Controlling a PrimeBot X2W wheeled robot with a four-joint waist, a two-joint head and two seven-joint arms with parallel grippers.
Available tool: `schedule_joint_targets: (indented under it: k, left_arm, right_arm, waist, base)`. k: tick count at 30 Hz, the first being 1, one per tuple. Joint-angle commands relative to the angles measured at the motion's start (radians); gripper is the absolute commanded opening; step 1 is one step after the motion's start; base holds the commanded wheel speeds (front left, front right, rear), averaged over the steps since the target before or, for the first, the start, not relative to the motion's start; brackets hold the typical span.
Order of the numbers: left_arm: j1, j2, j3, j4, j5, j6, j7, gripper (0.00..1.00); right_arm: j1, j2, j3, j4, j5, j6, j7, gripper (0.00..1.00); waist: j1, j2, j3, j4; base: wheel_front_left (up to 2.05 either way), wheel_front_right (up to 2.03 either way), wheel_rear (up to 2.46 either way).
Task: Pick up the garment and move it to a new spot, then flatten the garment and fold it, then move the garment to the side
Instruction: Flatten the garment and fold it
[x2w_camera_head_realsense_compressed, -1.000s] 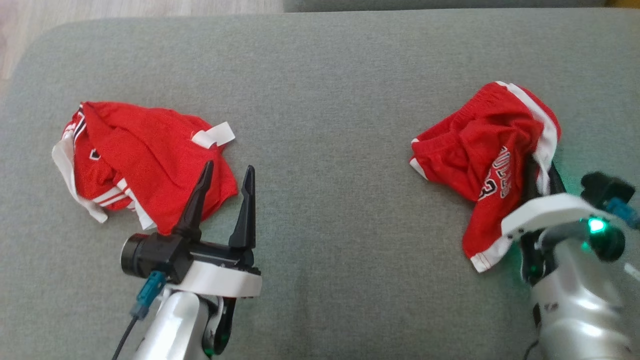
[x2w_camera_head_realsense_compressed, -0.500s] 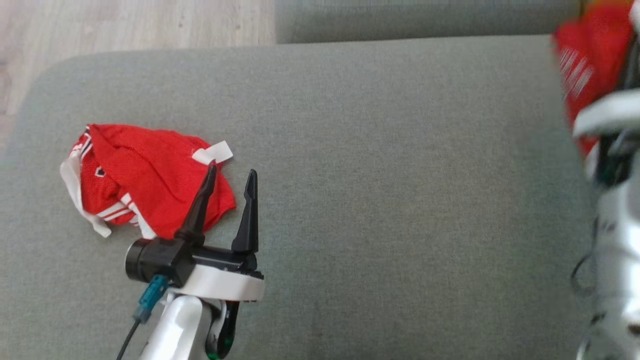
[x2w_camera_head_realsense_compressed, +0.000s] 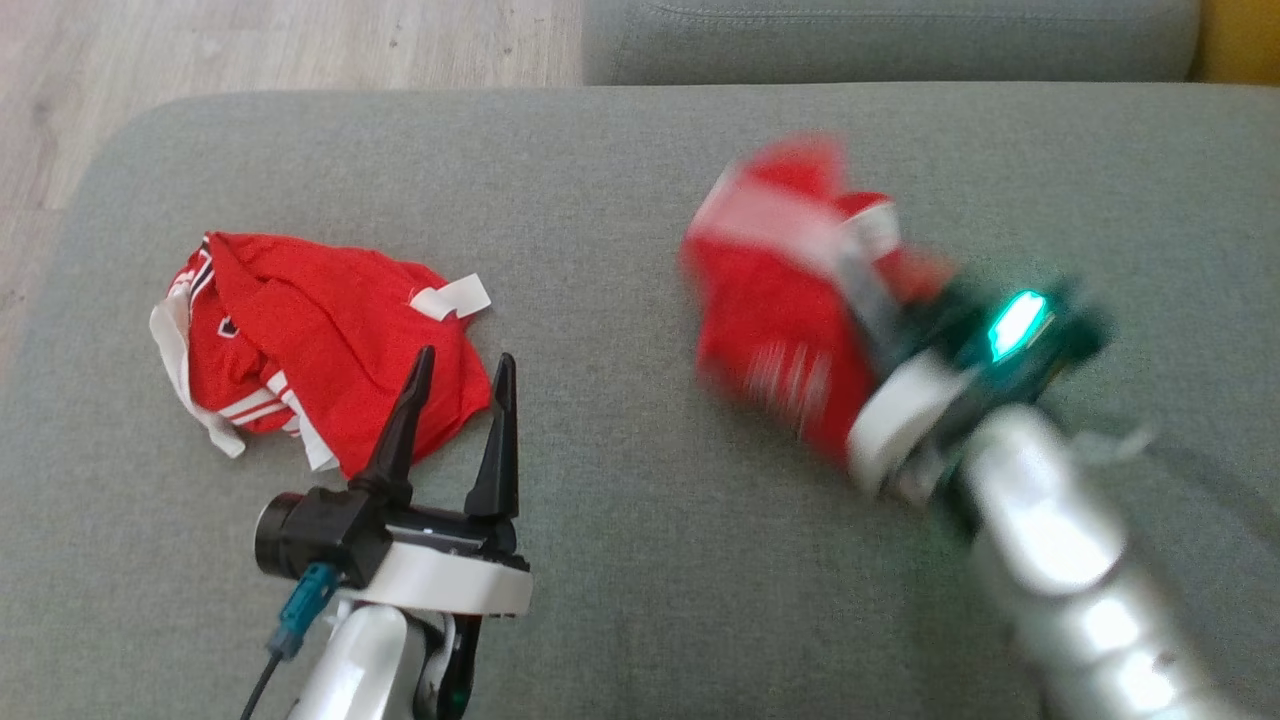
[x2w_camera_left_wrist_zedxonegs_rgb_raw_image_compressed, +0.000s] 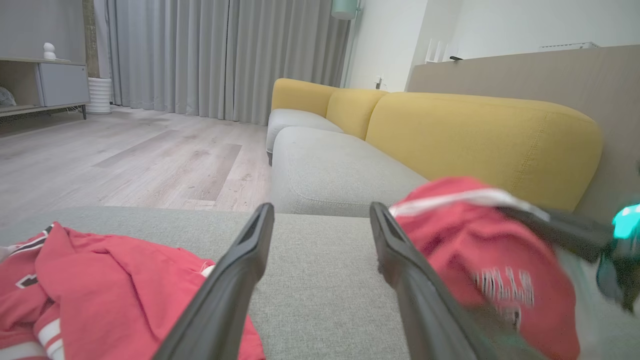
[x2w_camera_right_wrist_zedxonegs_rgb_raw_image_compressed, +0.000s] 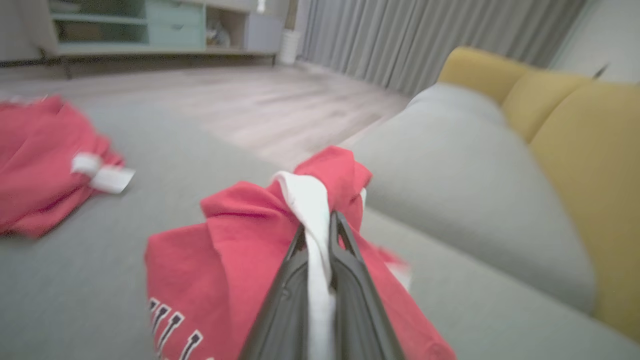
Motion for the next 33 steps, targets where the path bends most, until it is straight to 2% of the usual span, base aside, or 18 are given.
schedule_joint_targets:
  k: [1,5,6,7,8,13,17,27,33]
  left_arm:
    - [-0.026,-0.001,0.03,-0.033,-0.001,-0.002,-0.008,1.0]
    - [-0.03,-0.001,0.028,-0.029,0.003,-0.004,-0.008,1.0]
    - [-0.031,-0.001,0.027,-0.028,0.004,-0.005,-0.008,1.0]
    - [-0.031,-0.001,0.027,-0.027,0.004,-0.005,-0.008,1.0]
    - [-0.03,-0.001,0.027,-0.027,0.005,-0.005,-0.008,1.0]
    - [-0.022,-0.001,0.031,-0.023,0.008,-0.006,-0.008,1.0]
    - [-0.015,-0.001,0.036,-0.023,0.007,-0.006,-0.008,1.0]
    - [-0.006,-0.002,0.04,-0.039,0.002,-0.001,-0.008,1.0]
    - [-0.002,-0.002,0.031,-0.049,-0.003,0.006,-0.008,1.0]
  right_arm:
    - [0.001,0.022,0.066,-0.003,0.014,-0.001,-0.002,0.0]
    - [0.039,0.038,0.157,0.057,0.032,-0.001,-0.01,0.0]
    - [0.046,0.042,0.181,0.07,0.038,-0.001,-0.014,0.35]
    - [0.052,0.045,0.198,0.08,0.047,-0.001,-0.02,0.89]
    - [0.057,0.047,0.209,0.088,0.06,-0.001,-0.025,1.0]
    - [0.068,0.051,0.234,0.095,0.107,-0.001,-0.049,1.0]
    - [0.078,0.052,0.184,0.049,0.137,-0.001,-0.07,1.0]
    - [0.231,0.052,-0.121,-0.201,0.137,-0.001,-0.086,1.0]
    - [0.384,0.052,-0.23,-0.294,0.174,-0.001,-0.086,1.0]
  waist:
    - [0.0,0.0,0.004,0.0]
    - [0.0,0.0,0.005,0.0]
    - [0.0,0.0,0.004,-0.002]
    - [0.0,0.0,0.003,-0.003]
    - [0.0,0.0,0.001,-0.006]
    - [0.0,0.0,-0.012,-0.023]
    - [0.0,0.0,-0.029,-0.04]
    - [0.0,0.0,-0.066,-0.076]
    - [0.0,0.0,-0.064,-0.084]
  base:
    - [0.0,0.0,0.0]
    - [0.0,0.0,0.0]
    - [0.0,0.0,0.0]
    - [0.0,0.0,0.0]
    - [0.0,0.0,0.0]
    - [0.0,0.0,0.0]
    - [0.0,0.0,0.0]
    - [0.0,0.0,0.0]
    - [0.0,0.0,0.0]
